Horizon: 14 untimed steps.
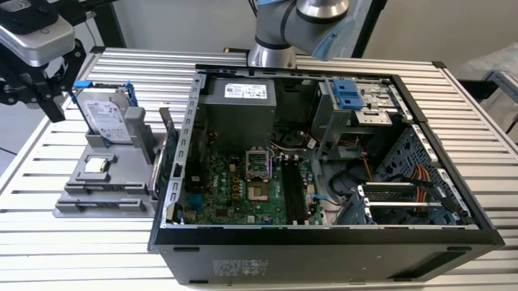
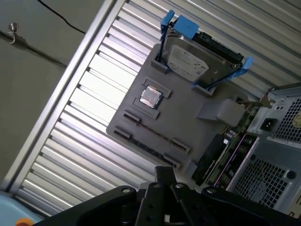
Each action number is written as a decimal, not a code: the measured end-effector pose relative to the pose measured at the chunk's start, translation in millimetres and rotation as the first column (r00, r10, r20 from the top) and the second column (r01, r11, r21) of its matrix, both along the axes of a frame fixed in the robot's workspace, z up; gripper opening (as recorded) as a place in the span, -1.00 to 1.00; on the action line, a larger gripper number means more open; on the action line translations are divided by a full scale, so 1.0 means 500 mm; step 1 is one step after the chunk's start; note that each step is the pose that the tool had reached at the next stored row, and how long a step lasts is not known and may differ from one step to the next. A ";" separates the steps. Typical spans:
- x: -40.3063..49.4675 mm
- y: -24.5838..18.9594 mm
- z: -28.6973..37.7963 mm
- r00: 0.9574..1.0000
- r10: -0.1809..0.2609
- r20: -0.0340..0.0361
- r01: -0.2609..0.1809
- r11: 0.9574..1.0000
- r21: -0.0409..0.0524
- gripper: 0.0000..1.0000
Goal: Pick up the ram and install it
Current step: 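Pick up the ram and move it above insertion slot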
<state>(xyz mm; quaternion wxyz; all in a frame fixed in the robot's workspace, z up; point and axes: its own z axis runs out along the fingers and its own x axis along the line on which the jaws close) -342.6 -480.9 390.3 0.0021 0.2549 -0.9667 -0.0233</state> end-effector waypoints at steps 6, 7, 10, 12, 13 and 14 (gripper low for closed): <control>0.000 0.0000 0.000 0.998 0.057 0.000 -0.057 0.998 0.000 -1.00; 0.000 0.0000 0.000 0.998 0.067 0.000 -0.067 0.998 0.000 -1.00; 0.000 0.0000 0.000 0.995 0.098 0.000 -0.098 0.995 0.000 -1.00; 0.000 0.0000 0.000 0.993 0.119 0.000 -0.119 0.993 0.000 -1.00; 0.000 0.0000 0.000 0.992 0.129 0.000 -0.129 0.992 0.000 -1.00; 0.000 0.0000 0.000 0.990 0.140 0.000 -0.140 0.990 0.000 -1.00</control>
